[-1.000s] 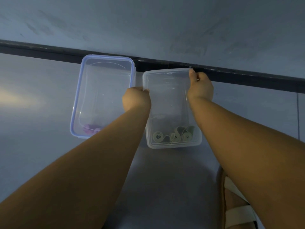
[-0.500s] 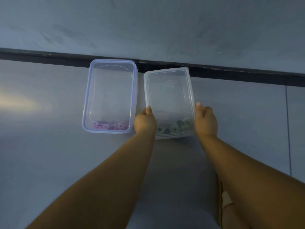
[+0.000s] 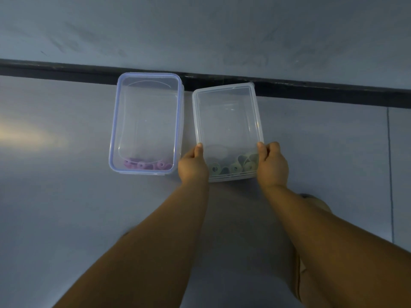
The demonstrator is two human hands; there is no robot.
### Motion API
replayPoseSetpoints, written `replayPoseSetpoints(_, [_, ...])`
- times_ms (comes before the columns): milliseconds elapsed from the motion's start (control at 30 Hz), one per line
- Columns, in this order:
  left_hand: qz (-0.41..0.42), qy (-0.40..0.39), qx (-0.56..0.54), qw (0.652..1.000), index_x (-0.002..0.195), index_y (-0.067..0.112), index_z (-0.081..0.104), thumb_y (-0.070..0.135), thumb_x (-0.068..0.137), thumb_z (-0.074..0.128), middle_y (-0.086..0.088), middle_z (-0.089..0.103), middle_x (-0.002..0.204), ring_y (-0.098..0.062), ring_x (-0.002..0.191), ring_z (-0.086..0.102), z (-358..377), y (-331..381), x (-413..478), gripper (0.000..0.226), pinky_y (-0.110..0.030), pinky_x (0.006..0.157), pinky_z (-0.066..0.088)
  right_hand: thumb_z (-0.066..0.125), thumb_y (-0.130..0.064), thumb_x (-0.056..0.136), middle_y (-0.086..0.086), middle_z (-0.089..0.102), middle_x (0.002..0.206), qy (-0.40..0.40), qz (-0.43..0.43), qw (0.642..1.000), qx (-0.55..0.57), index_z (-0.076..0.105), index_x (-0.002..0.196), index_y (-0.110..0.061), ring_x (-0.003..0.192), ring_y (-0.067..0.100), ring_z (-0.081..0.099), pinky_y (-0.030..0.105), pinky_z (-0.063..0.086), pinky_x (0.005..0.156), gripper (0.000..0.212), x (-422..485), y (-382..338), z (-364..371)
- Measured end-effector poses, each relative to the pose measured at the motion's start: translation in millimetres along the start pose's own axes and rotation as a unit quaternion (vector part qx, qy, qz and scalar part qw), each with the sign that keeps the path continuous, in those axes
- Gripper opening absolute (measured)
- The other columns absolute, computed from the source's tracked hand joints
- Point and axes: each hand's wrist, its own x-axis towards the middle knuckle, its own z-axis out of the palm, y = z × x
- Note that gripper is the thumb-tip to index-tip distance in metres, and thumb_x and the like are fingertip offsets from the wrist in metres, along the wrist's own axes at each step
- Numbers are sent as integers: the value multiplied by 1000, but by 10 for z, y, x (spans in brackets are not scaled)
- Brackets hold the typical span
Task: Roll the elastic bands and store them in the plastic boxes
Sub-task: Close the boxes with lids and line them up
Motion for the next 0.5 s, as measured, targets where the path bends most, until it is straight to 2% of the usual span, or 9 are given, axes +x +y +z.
replayPoseSetpoints(100, [16, -1, 0, 1000, 121, 8, 61, 30, 96, 48, -9, 63, 119, -23, 110, 56, 2, -13, -13, 36, -27, 93, 41, 39, -32, 98, 20, 58, 108, 4, 4, 1000, -31, 50, 105, -5, 95, 38, 55, 38, 37, 70, 30, 15, -32, -4])
replayPoseSetpoints(133, [22, -5, 7, 1000, 122, 8, 61, 30, 97, 47, -9, 63, 119, -23, 110, 55, -1, -14, -8, 36, -27, 91, 40, 43, -26, 97, 20, 54, 120, 22, -25, 998, -52, 51, 116, -4, 105, 39, 52, 41, 40, 78, 30, 25, -64, -19])
replayPoseSetpoints(200, [30, -13, 21, 999, 123, 10, 60, 30, 98, 44, -9, 62, 120, -26, 112, 55, -8, -23, 18, 36, -29, 93, 41, 50, -13, 92, 20, 44, 137, 40, -139, 982, -125, 47, 129, -2, 123, 39, 43, 45, 38, 95, 38, 65, -170, -42])
replayPoseSetpoints(267, [35, -20, 25, 999, 124, 10, 59, 29, 98, 43, -9, 62, 122, -27, 114, 54, -5, -18, 23, 36, -32, 98, 42, 48, -18, 94, 13, 25, 153, -32, -235, 949, -207, 36, 141, -8, 140, 35, 21, 45, 25, 110, 50, 116, -367, -51])
replayPoseSetpoints(333, [35, -23, 20, 999, 126, 11, 58, 29, 99, 42, -6, 61, 123, -24, 116, 53, 1, -11, 26, 36, -32, 100, 40, 37, -33, 99, 2, 4, 159, -117, -283, 914, -266, 19, 148, -19, 146, 27, -2, 42, 6, 117, 55, 186, -596, -8])
replayPoseSetpoints(400, [30, -31, 12, 999, 128, 12, 57, 28, 99, 42, -1, 59, 122, -22, 118, 52, -6, -2, 21, 36, -32, 103, 39, 26, -42, 100, -3, -8, 159, -159, -319, 880, -315, 7, 150, -27, 145, 25, -14, 44, -7, 116, 55, 247, -789, 98])
replayPoseSetpoints(500, [20, -50, -8, 999, 130, 13, 54, 28, 99, 42, -5, 58, 129, -22, 121, 51, -25, -8, 32, 37, -41, 103, 41, 16, -50, 99, -8, -17, 157, -202, -318, 853, -361, -3, 148, -35, 143, 25, -21, 53, -12, 113, 55, 292, -964, 253])
